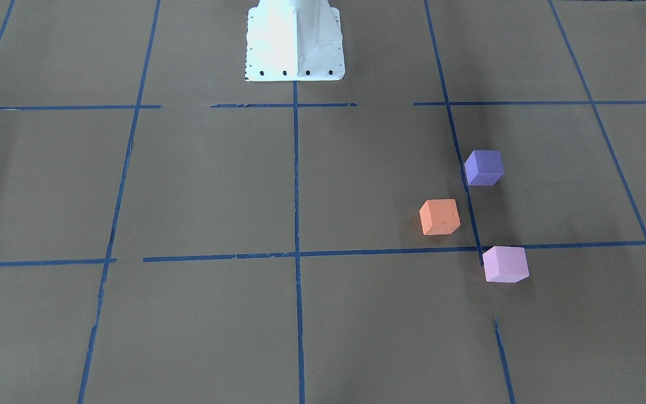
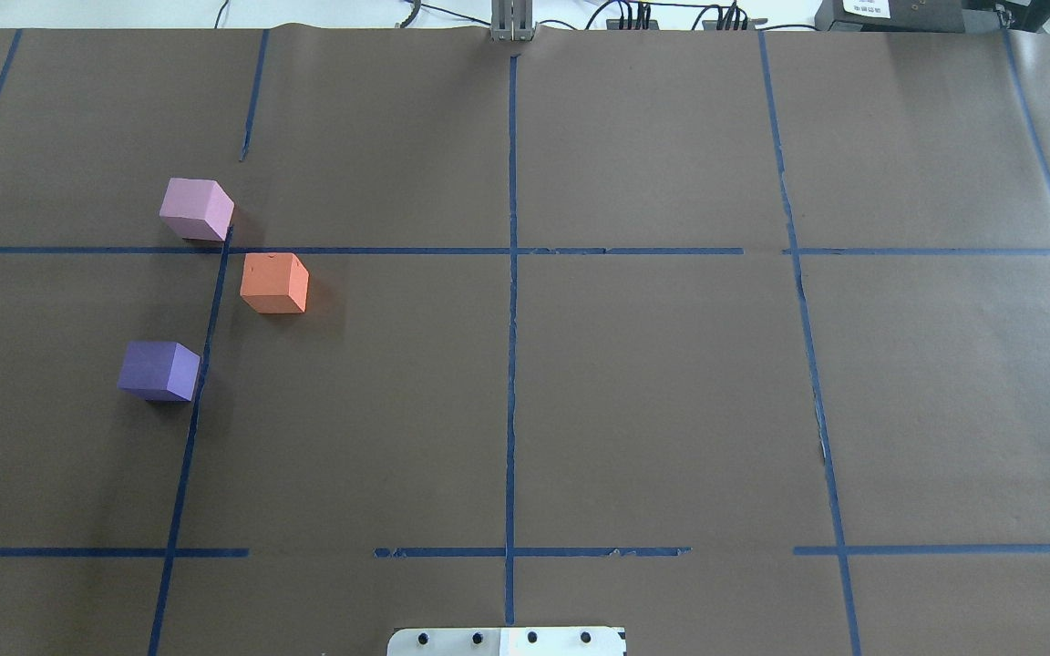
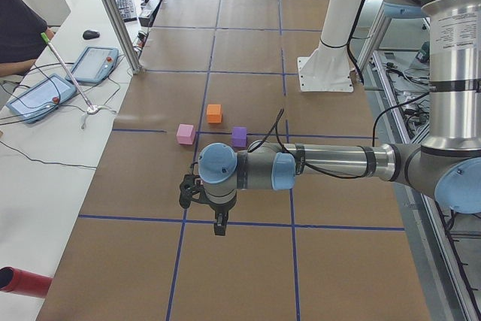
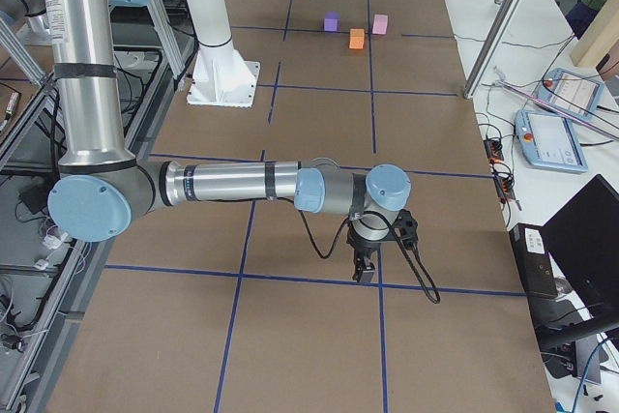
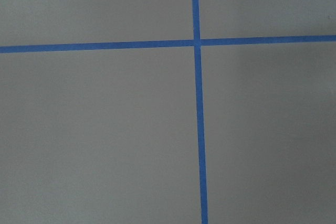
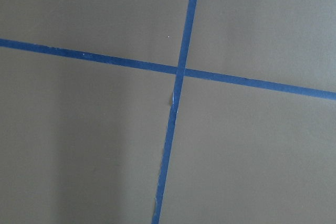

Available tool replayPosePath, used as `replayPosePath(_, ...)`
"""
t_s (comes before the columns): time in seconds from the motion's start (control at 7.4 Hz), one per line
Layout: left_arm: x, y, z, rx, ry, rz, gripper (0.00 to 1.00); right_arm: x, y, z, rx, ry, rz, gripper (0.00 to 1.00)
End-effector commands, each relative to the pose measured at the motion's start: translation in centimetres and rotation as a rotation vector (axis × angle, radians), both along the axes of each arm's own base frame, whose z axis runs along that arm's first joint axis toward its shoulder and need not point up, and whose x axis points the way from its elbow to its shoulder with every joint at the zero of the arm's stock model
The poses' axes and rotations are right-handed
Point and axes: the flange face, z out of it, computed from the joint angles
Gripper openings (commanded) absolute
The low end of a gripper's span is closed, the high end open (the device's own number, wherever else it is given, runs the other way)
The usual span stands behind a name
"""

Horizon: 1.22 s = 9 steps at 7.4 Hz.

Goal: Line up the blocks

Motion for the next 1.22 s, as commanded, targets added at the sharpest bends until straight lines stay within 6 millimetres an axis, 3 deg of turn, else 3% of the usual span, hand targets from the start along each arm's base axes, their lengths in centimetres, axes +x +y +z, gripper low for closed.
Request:
replayPosePath(0.0, 0.0, 0.0, -0.2, 0.005, -0.002, 0.000, 1.00, 0.0, 0.0, 0.0, 0.000, 0.000, 0.000, 1.00)
replayPosePath(0.27, 0.4, -0.4, -0.6, 0.020, -0.001, 0.012, 1.00, 0.0, 0.0, 0.0, 0.000, 0.000, 0.000, 1.00)
replayPosePath(0.54, 5.5, -4.8, -4.4, 0.094, 0.001, 0.117, 1.00, 0.0, 0.0, 0.0, 0.000, 0.000, 0.000, 1.00)
replayPosePath(0.68, 6.8, -6.7, -6.4, 0.094, 0.006, 0.103, 1.00, 0.0, -0.1, -0.1, 0.002, 0.000, 0.000, 1.00)
replayPosePath(0.95, 14.1, -11.4, -12.8, 0.095, 0.024, 0.115, 1.00, 0.1, 0.0, 0.0, 0.000, 0.000, 0.002, 1.00)
replayPosePath(1.08, 17.8, -12.5, -15.9, 0.090, 0.039, 0.122, 1.00, 0.0, 0.0, 0.0, 0.000, 0.000, 0.000, 1.00)
